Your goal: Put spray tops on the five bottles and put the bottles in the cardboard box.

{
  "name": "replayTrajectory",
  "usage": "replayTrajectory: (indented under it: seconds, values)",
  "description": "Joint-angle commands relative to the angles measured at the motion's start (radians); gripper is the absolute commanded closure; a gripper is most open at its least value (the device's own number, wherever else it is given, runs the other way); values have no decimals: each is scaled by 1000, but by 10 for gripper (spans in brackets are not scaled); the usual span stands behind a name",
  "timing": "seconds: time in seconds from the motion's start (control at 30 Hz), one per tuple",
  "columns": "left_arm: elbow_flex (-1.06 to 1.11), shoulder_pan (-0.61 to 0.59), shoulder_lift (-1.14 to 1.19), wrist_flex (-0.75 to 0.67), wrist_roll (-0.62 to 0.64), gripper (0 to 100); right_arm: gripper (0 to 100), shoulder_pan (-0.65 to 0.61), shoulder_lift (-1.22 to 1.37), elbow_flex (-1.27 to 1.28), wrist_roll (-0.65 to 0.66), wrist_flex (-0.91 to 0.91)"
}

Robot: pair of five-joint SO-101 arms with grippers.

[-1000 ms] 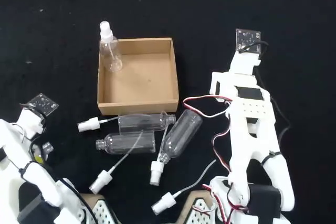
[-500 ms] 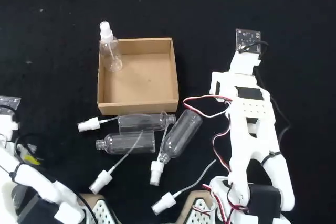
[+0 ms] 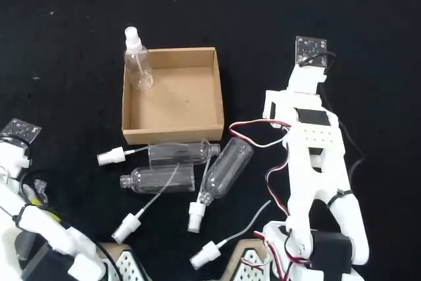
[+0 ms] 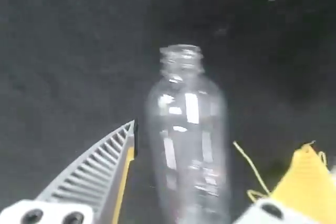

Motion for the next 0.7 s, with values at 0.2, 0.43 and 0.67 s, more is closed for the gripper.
replayTrajectory:
  seconds: [0.2, 0.43, 0.67]
  values:
    - [133, 21, -9, -238, -66, 654, 800, 15, -42, -38, -3, -28]
    - [163, 10, -9, -236, -66, 709, 800, 15, -42, -38, -3, -28]
    - [166, 19, -11, -107, -58, 938, 800, 15, -42, -38, -5, -28]
